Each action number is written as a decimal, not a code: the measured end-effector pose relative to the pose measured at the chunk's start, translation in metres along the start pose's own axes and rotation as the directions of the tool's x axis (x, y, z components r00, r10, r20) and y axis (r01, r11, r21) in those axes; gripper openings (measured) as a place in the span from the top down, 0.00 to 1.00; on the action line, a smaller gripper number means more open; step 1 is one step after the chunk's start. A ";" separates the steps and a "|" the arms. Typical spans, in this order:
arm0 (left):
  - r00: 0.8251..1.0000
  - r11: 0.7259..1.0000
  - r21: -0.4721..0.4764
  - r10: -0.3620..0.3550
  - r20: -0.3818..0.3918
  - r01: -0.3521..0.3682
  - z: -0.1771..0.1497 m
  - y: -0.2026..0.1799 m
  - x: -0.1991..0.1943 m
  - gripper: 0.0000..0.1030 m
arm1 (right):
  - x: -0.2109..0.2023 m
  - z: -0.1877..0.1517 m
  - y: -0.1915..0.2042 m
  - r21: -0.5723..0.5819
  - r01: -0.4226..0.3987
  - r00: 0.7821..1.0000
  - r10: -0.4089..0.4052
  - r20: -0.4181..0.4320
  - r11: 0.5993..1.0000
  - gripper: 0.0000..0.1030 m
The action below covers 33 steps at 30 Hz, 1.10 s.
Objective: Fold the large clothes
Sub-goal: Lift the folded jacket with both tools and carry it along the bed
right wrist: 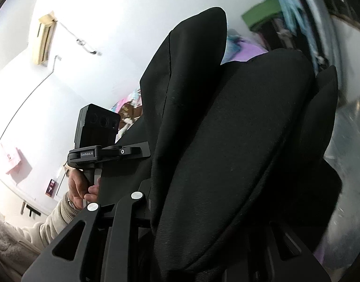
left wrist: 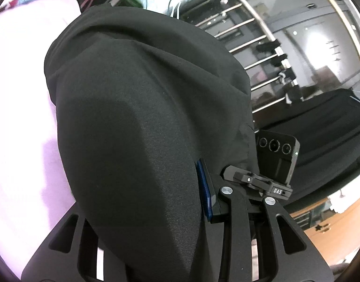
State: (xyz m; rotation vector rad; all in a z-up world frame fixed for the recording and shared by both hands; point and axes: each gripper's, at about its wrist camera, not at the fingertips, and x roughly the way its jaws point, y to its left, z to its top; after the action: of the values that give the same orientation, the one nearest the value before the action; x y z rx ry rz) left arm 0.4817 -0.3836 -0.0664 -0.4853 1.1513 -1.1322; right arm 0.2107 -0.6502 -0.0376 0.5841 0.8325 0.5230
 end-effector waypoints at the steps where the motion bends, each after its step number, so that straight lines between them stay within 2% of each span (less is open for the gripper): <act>1: 1.000 1.000 -0.001 0.001 -0.007 -0.001 0.001 0.001 0.008 0.70 | -0.003 -0.006 -0.008 0.013 -0.002 1.000 0.002 0.004 1.000 0.78; 2: 1.000 1.000 -0.003 -0.001 -0.015 0.001 0.002 0.003 0.019 0.70 | 0.004 -0.011 -0.003 0.022 -0.004 1.000 0.004 0.009 1.000 0.78; 6: 0.999 1.000 -0.015 -0.002 -0.039 0.001 0.006 0.015 0.052 0.70 | -0.007 -0.027 -0.034 0.057 -0.033 0.999 0.031 0.035 0.998 0.78; 11: 0.998 0.999 -0.044 -0.006 -0.056 0.004 0.002 0.041 0.076 0.68 | -0.017 -0.043 -0.045 0.094 -0.057 0.997 0.052 0.058 0.994 0.78; 15: 0.999 1.000 -0.022 0.009 -0.053 -0.010 0.000 0.041 0.091 0.68 | -0.020 -0.053 -0.059 0.118 -0.071 0.995 0.062 0.077 0.990 0.78; 18: 0.998 0.999 0.008 0.037 -0.057 -0.036 -0.005 0.037 0.095 0.68 | -0.023 -0.064 -0.061 0.133 -0.074 0.994 0.063 0.089 0.988 0.78; 24: 0.994 0.995 0.040 0.090 -0.057 -0.088 -0.007 0.032 0.098 0.68 | -0.011 -0.063 -0.076 0.167 -0.082 0.993 0.067 0.094 0.983 0.78; 33: 0.991 0.991 0.058 0.121 -0.060 -0.117 -0.006 0.028 0.094 0.68 | -0.002 -0.061 -0.090 0.177 -0.073 0.995 0.058 0.085 0.982 0.77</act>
State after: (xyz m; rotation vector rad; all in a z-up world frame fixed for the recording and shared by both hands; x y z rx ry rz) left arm 0.4867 -0.4538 -0.1349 -0.3360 1.1861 -1.0786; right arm 0.1784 -0.7001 -0.1285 0.7954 0.7915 0.4842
